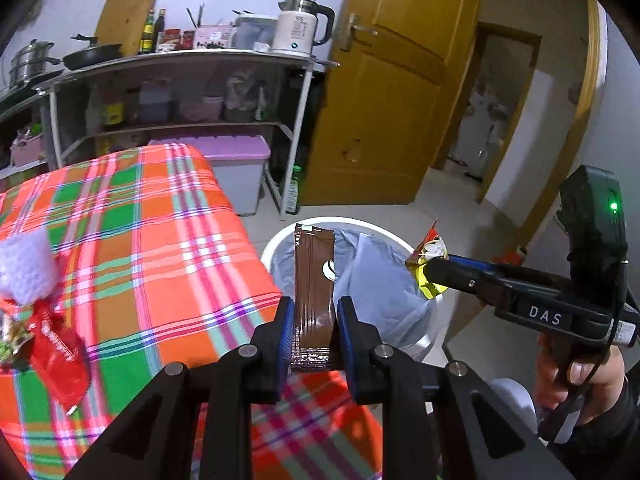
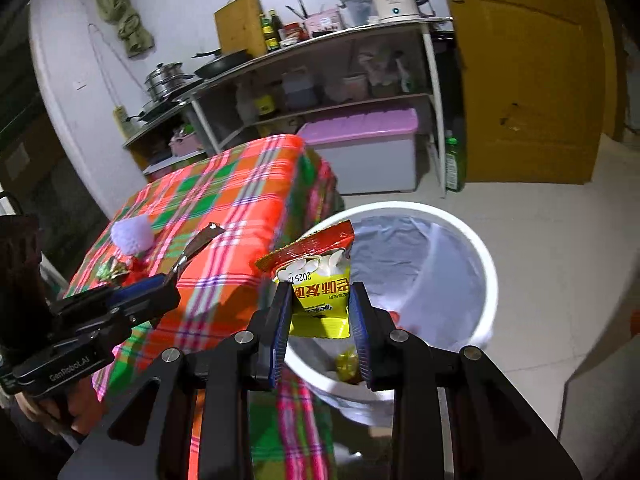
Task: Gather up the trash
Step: 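Carry the brown wrapper and yellow packet over the bin with both grippers, then open both grippers to drop the wrapper and packet into the bin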
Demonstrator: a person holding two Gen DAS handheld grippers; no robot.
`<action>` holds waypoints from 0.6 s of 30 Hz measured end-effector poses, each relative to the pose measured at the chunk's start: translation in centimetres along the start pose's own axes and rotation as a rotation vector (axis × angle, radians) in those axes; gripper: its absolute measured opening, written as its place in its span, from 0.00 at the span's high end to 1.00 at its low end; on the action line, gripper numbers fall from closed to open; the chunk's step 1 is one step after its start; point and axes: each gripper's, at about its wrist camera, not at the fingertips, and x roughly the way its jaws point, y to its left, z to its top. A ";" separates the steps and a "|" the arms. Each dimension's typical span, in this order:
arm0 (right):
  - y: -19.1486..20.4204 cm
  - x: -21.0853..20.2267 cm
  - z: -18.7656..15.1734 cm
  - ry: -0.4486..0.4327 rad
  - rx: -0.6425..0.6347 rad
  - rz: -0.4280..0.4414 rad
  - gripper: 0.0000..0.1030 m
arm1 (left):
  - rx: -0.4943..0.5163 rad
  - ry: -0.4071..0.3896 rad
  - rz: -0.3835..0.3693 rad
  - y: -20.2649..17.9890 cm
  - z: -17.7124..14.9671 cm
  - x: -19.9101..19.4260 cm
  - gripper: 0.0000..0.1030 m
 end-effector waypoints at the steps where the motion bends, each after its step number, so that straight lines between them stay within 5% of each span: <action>1: -0.3 0.1 0.0 0.002 0.004 -0.003 0.71 | 0.002 0.006 -0.004 -0.2 0.1 0.4 0.78; 18: -4.0 3.1 -0.4 0.058 0.055 -0.040 0.71 | 0.018 0.122 -0.026 -1.7 0.7 6.6 0.78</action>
